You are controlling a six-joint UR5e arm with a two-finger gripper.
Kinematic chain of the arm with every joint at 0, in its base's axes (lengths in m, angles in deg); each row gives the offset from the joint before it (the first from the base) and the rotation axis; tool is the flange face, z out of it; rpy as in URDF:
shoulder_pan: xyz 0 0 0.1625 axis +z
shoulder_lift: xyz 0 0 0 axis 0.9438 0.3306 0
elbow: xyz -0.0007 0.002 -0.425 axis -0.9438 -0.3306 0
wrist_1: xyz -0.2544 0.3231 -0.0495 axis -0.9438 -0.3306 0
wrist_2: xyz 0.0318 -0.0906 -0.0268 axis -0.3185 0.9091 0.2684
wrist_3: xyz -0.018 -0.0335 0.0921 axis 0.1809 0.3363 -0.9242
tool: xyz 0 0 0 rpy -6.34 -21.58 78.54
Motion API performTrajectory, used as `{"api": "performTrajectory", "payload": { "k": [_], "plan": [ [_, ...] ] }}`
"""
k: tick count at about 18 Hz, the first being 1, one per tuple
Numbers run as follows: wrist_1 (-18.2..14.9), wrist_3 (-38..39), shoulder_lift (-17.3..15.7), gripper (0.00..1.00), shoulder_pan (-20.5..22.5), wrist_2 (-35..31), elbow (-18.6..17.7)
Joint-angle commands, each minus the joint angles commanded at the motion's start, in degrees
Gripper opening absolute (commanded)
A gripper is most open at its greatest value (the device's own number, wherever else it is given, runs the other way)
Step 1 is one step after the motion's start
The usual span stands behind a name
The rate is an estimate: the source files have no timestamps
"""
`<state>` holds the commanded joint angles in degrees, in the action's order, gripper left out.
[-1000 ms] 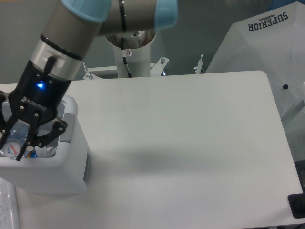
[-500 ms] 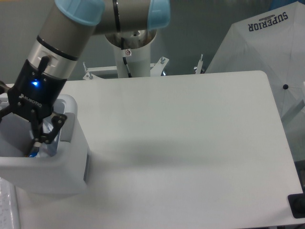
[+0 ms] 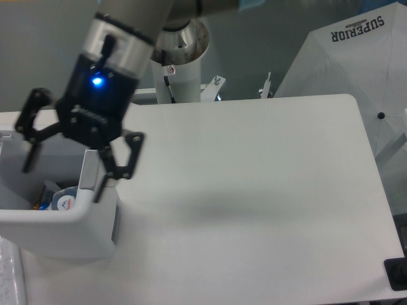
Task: Place the trash in the trash can
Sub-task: 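Raise the open gripper out of the bin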
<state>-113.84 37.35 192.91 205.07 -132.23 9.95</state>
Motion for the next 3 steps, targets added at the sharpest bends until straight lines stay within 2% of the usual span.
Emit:
{"api": "performTrajectory", "payload": {
  "k": [3],
  "plan": [
    [0.0, -1.6, -0.3, 1.00, 1.9, -1.1, -0.3]
  ]
}}
